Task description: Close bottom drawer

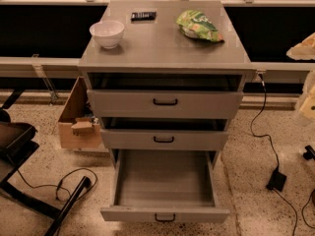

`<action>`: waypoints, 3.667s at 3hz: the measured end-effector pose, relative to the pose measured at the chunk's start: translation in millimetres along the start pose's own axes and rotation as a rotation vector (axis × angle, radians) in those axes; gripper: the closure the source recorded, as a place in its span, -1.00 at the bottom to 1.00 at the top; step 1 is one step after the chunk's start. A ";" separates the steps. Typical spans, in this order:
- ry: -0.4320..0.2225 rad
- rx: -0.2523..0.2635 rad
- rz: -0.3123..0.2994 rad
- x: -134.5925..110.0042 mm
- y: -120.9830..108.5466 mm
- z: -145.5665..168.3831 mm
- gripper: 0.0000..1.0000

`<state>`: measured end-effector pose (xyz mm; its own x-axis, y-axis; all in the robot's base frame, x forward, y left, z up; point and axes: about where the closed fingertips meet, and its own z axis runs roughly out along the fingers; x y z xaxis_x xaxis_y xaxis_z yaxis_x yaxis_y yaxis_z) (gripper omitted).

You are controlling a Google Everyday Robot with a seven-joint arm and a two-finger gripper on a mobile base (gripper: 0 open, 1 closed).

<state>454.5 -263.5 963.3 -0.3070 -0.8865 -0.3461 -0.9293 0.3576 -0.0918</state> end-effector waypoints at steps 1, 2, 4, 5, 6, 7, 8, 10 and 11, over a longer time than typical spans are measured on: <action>0.005 0.005 -0.003 -0.7 -1.1 -2.0 -1.00; 0.063 0.066 -0.038 -8.8 -14.7 -24.7 -1.00; 0.219 0.181 -0.052 3.5 -26.0 27.0 -1.00; 0.282 0.097 -0.020 44.6 -9.7 109.4 -1.00; 0.315 0.004 0.025 82.9 17.5 179.2 -1.00; 0.314 -0.059 0.096 115.7 39.3 238.7 -1.00; 0.314 -0.059 0.096 115.7 39.4 238.8 -1.00; 0.406 -0.127 0.103 99.6 82.5 308.8 -1.00; 0.438 -0.196 0.109 117.7 127.3 390.8 -1.00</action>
Offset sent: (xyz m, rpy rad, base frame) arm 0.0116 -0.0139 0.0592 -0.1986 -0.0515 0.0248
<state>380.2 -207.6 545.9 -0.4230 -0.9021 0.0854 -0.8952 0.4306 0.1149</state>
